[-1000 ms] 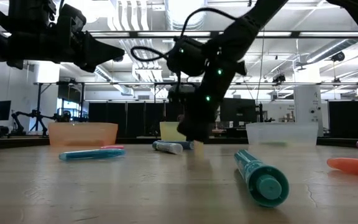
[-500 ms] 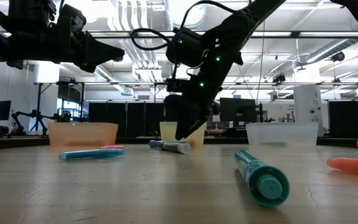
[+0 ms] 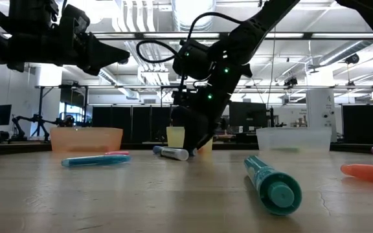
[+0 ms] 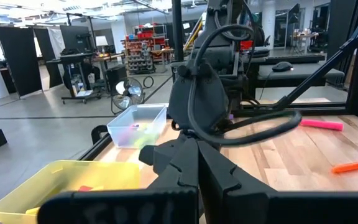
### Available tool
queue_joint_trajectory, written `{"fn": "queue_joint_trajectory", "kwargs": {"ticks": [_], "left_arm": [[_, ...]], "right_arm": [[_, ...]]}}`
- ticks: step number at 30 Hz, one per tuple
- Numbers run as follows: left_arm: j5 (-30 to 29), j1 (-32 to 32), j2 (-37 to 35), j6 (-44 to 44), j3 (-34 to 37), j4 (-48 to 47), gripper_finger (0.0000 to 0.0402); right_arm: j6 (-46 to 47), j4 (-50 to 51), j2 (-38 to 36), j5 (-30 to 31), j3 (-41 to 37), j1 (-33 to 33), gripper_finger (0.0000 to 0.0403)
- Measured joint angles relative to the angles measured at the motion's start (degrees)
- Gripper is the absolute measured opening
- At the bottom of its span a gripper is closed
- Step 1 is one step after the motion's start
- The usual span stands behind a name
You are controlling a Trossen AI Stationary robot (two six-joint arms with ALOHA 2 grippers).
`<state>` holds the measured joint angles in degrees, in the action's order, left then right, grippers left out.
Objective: Pick & Place Markers
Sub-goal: Put the light blue highlighter pen into the yellow bin
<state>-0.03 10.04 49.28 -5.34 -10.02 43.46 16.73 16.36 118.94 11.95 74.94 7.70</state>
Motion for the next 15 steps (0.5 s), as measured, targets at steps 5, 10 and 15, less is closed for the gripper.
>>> {"fn": "queue_joint_trajectory", "kwargs": {"ticks": [5, 10, 15], "left_arm": [[0.0, 0.0, 0.0, 0.0, 0.0, 0.0, 0.0], [0.0, 0.0, 0.0, 0.9, 0.0, -0.9, 0.0], [-1.8, 0.0, 0.0, 0.9, 0.0, -0.9, 0.0]], "right_arm": [[-1.7, -0.2, 0.2, 0.0, 0.0, -0.1, 0.0099], [-1.8, 1.4, -2.1, 0.0, 0.0, -0.2, 0.0065], [0.9, 4.5, -9.3, 3.8, 0.2, -0.9, 0.0065]]}}
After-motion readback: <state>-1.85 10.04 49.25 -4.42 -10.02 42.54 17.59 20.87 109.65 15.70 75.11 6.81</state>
